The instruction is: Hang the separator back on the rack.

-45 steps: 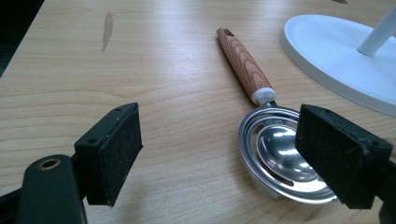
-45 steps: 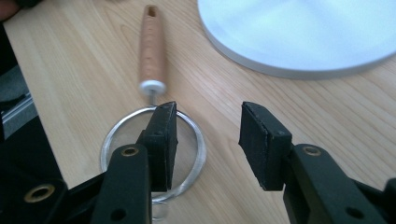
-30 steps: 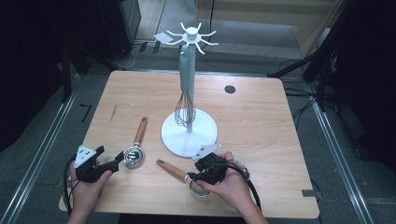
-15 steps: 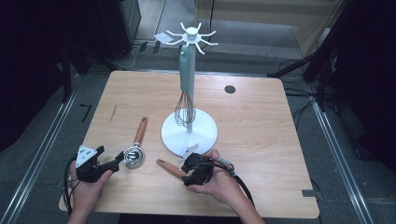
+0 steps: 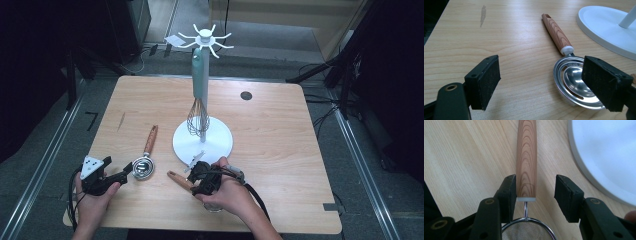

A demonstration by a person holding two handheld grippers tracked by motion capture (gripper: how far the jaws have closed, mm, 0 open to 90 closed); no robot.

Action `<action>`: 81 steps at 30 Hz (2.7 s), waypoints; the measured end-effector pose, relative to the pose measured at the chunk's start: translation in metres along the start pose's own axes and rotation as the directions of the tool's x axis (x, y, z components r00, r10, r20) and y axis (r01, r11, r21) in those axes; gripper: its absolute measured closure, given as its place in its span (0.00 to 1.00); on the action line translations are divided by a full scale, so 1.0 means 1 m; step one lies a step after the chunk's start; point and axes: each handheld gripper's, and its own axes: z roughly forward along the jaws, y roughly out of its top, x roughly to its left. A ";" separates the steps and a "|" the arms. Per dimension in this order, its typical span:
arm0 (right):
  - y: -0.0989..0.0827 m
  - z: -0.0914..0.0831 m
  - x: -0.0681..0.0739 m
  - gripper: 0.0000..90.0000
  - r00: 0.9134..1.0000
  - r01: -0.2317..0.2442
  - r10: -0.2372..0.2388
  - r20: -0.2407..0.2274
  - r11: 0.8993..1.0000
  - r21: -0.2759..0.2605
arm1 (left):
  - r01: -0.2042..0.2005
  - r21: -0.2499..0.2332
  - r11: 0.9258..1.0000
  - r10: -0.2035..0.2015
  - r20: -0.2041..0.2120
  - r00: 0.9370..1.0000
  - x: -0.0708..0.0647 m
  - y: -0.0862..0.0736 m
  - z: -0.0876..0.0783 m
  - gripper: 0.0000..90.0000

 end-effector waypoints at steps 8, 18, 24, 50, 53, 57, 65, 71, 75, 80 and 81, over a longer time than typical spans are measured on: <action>0.008 0.012 -0.001 0.66 0.998 -0.054 0.057 -0.027 0.994 0.094 | -0.002 0.002 1.000 0.002 0.001 1.000 0.000 0.000 0.000 0.18; 0.016 0.025 0.000 0.78 0.996 -0.072 0.080 -0.034 0.979 0.188 | -0.001 0.002 1.000 0.001 0.001 1.000 0.000 0.000 0.000 0.19; 0.014 0.023 0.006 0.79 0.998 -0.047 0.054 -0.035 0.984 0.171 | -0.002 0.001 1.000 0.002 0.003 1.000 0.000 0.000 0.000 0.19; -0.052 -0.042 -0.046 0.80 0.968 -0.251 0.251 -0.027 0.945 -0.208 | 0.045 0.007 0.999 -0.045 0.018 0.999 0.007 0.002 -0.005 0.02; -0.058 -0.045 -0.053 0.80 0.961 -0.273 0.276 -0.021 0.936 -0.221 | 0.050 0.001 0.999 -0.050 0.024 0.998 0.008 0.002 -0.005 0.02; -0.066 -0.049 -0.062 0.80 0.952 -0.301 0.307 -0.016 0.922 -0.242 | 0.062 0.000 0.998 -0.062 0.027 0.998 0.009 0.002 -0.006 0.02; -0.074 -0.058 -0.073 0.80 0.937 -0.335 0.349 -0.004 0.897 -0.290 | 0.059 0.002 0.998 -0.059 0.026 0.998 0.008 0.002 -0.005 0.02; -0.077 -0.067 -0.076 0.80 0.931 -0.339 0.365 0.012 0.875 -0.345 | 0.068 -0.004 0.998 -0.068 0.032 0.997 0.010 0.001 -0.006 0.02; -0.077 -0.074 -0.074 0.80 0.929 -0.330 0.369 0.024 0.857 -0.396 | 0.069 -0.007 0.998 -0.068 0.035 0.997 0.010 0.001 -0.006 0.02; -0.076 -0.082 -0.068 0.80 0.936 -0.303 0.352 0.008 0.815 -0.494 | 0.069 -0.008 0.998 -0.068 0.038 0.997 0.010 0.001 -0.006 0.02; -0.075 -0.082 -0.067 0.80 0.938 -0.292 0.346 0.010 0.805 -0.516 | 0.068 -0.006 0.998 -0.068 0.037 0.997 0.010 0.001 -0.006 0.02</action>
